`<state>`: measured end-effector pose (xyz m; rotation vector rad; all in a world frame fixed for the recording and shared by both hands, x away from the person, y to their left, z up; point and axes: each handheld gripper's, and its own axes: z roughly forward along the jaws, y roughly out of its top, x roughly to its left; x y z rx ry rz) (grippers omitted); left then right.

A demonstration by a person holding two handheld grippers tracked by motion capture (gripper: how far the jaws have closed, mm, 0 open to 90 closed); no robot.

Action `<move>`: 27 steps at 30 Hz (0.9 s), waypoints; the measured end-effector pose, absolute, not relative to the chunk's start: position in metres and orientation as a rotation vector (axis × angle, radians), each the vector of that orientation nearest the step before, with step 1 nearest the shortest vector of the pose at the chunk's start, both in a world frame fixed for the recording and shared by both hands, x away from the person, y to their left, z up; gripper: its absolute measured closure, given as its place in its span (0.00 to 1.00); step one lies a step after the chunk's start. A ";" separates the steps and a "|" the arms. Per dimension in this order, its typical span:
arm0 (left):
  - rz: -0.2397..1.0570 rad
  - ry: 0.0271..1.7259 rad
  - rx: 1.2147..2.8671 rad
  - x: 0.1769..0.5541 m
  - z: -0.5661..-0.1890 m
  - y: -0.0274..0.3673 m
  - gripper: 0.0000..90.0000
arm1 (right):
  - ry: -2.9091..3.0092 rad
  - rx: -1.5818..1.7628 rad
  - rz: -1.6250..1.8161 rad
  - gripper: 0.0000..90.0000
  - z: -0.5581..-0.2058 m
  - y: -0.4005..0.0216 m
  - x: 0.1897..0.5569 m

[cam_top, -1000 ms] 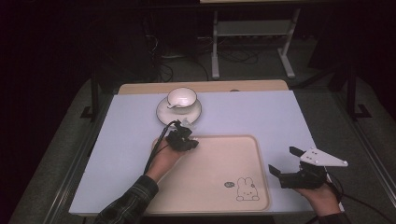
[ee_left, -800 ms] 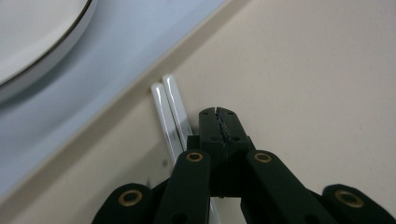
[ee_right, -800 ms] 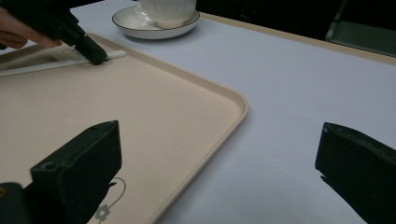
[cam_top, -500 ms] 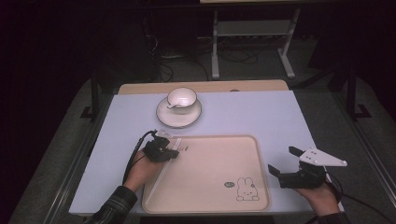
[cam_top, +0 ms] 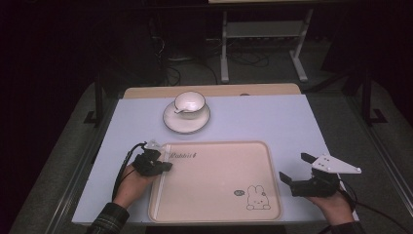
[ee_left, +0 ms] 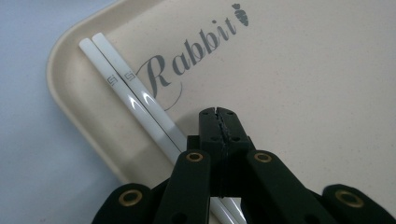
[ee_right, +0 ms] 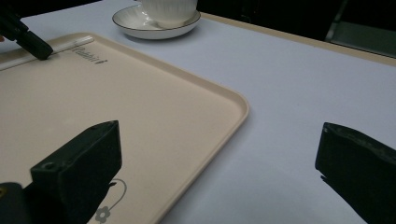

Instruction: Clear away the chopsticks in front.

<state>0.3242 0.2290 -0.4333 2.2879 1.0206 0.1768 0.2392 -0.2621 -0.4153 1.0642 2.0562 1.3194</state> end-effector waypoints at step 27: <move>0.374 0.900 2.058 0.283 -0.400 0.269 0.38 | 2.065 1.063 1.323 0.00 -0.416 -0.262 0.239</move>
